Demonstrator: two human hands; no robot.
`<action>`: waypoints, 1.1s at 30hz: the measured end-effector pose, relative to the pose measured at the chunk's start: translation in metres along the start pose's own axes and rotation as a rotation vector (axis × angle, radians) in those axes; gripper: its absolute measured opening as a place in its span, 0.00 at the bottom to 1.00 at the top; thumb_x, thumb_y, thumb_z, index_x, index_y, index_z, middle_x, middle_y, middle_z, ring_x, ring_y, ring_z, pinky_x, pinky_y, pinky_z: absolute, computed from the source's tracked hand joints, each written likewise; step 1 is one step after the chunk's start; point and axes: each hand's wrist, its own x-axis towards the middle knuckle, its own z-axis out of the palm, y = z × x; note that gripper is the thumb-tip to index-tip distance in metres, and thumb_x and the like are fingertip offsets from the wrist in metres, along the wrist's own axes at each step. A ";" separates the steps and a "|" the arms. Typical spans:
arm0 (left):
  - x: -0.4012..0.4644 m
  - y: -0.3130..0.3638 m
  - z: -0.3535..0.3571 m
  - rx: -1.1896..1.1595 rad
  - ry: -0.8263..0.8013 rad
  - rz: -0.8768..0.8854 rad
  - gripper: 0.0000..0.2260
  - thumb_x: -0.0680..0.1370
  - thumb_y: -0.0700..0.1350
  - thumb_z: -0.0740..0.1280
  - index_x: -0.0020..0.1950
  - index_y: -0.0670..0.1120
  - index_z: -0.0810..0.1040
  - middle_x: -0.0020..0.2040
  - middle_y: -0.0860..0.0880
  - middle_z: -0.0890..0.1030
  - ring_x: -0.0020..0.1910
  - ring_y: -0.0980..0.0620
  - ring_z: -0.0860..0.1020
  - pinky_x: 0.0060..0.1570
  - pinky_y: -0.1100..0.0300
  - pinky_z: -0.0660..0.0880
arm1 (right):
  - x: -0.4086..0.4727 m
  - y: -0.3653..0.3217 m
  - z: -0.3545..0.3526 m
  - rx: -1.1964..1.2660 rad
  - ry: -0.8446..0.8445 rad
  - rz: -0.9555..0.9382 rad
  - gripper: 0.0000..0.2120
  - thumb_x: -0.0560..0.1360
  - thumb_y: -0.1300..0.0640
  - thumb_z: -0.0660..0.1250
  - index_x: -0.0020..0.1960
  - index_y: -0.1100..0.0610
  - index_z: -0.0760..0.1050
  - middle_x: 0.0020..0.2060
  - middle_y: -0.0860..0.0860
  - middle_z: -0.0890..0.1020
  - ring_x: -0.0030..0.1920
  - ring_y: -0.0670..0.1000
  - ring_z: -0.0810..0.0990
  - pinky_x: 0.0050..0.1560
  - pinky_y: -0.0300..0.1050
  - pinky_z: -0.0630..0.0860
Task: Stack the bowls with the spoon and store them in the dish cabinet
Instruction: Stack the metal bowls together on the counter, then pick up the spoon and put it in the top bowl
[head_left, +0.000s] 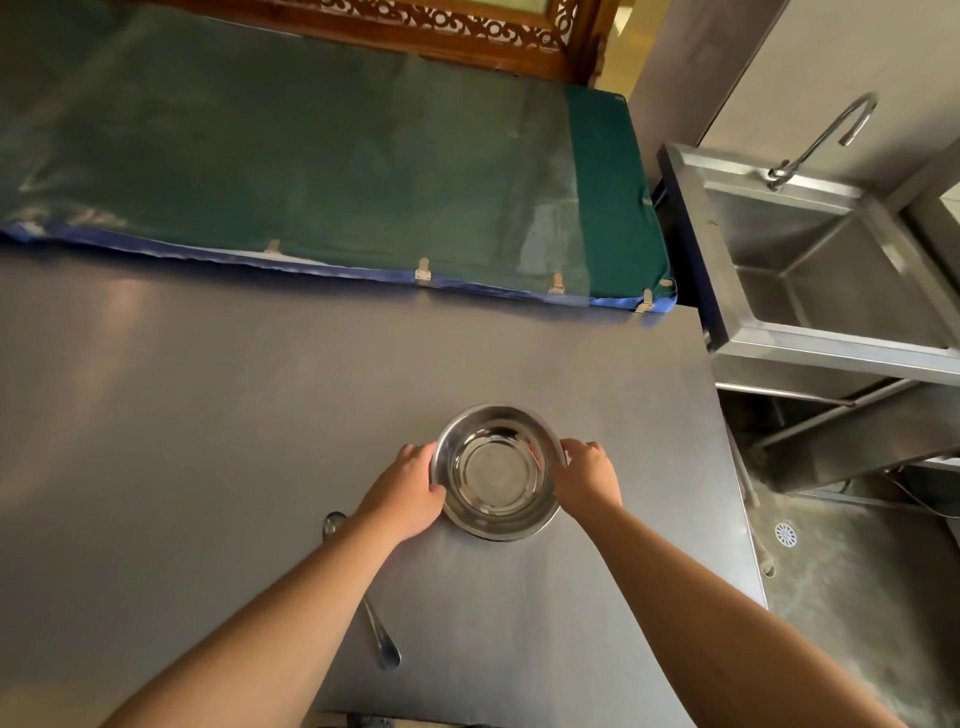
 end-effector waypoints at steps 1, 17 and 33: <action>0.000 0.000 0.000 0.033 -0.005 0.012 0.25 0.76 0.44 0.61 0.73 0.51 0.67 0.66 0.48 0.71 0.59 0.46 0.77 0.55 0.54 0.74 | 0.001 0.001 0.001 -0.027 -0.007 -0.014 0.15 0.80 0.56 0.62 0.63 0.55 0.80 0.61 0.57 0.77 0.54 0.60 0.81 0.51 0.46 0.76; -0.051 -0.045 -0.013 0.455 0.034 -0.034 0.17 0.79 0.52 0.63 0.66 0.49 0.71 0.61 0.50 0.74 0.60 0.47 0.75 0.51 0.52 0.76 | -0.004 0.010 0.011 -0.113 -0.017 -0.027 0.14 0.81 0.57 0.59 0.64 0.59 0.76 0.56 0.60 0.82 0.53 0.63 0.81 0.51 0.51 0.79; -0.082 -0.083 0.000 0.319 0.082 -0.458 0.13 0.71 0.56 0.68 0.46 0.47 0.82 0.48 0.48 0.84 0.48 0.45 0.83 0.37 0.60 0.70 | -0.035 0.006 0.033 -0.020 -0.022 0.031 0.20 0.81 0.51 0.64 0.68 0.61 0.73 0.57 0.61 0.83 0.57 0.63 0.81 0.48 0.48 0.75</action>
